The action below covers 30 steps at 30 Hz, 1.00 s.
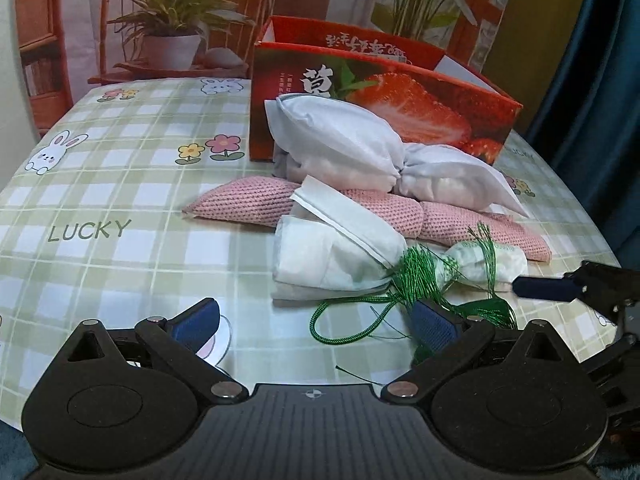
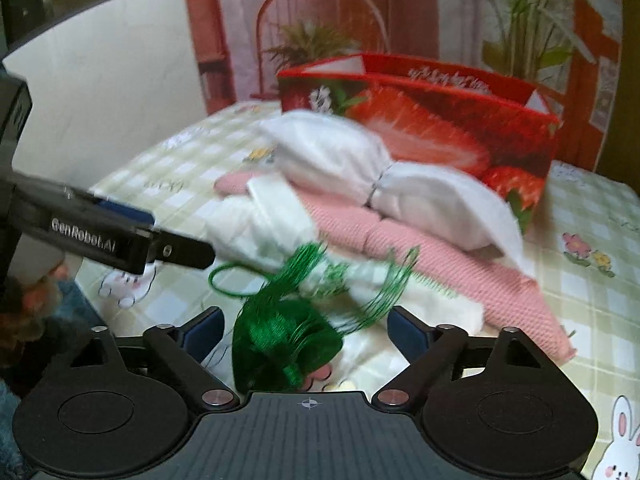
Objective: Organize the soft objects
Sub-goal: 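Move both tools down to the white sachet's green tassel on the pile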
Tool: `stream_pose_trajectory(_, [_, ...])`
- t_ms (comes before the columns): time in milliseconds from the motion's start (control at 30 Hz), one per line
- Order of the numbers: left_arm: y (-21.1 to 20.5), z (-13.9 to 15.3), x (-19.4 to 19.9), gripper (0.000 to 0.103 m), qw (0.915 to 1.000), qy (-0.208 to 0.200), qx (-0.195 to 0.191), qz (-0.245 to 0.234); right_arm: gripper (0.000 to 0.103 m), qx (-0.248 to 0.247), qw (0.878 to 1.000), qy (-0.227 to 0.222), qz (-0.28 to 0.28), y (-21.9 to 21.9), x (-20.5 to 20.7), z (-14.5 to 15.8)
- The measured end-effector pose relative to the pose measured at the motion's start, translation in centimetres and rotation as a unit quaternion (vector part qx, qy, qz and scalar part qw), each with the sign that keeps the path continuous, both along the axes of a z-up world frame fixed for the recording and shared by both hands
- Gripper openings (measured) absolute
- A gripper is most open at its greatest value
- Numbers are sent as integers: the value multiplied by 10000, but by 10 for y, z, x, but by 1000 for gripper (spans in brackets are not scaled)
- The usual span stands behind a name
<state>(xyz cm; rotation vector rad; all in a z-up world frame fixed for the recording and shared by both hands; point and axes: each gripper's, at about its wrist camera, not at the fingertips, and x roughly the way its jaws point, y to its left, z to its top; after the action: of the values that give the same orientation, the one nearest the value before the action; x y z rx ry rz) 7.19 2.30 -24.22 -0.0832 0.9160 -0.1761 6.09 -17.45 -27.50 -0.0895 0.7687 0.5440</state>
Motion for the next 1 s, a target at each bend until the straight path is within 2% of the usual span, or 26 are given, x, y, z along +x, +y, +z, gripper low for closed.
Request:
stream_pose_trajectory(133, [0, -3, 1, 103, 10000, 48, -56, -38, 83, -109, 9998, 182, 60, 5, 1, -10])
stream_pose_trajectory(300, [1, -6, 0, 103, 9998, 75, -154, -66, 75, -73, 9993, 373, 63, 4, 3, -17])
stream_pose_trajectory(333, [2, -6, 0, 103, 9998, 78, -169, -57, 68, -68, 9992, 382, 80, 4, 3, -18])
stream_pose_trajectory(367, [2, -6, 0, 103, 9998, 79, -186, -52, 57, -55, 9991, 395, 113, 4, 4, -18])
stream_pose_trajectory(400, [3, -6, 0, 103, 9998, 75, -203, -54, 56, -26, 9990, 421, 148, 4, 3, -18])
stream_pose_trajectory(633, [-6, -6, -3, 100, 9987, 17, -365, -348, 54, 111, 9986, 412, 307, 9, 6, -19])
stream_pose_trajectory(733, [-12, -7, -4, 90, 9973, -16, -454, -576, 54, 178, 9986, 371, 326, 11, 14, -20])
stream_pose_trajectory(867, [-9, -11, -4, 76, 9956, 11, -694, -629, 54, 141, 9984, 206, 502, 23, 22, -23])
stream_pose_trajectory(1000, [-8, -14, -2, 74, 9922, 21, -1012, -722, 55, 143, 9981, 105, 594, 28, 21, -25])
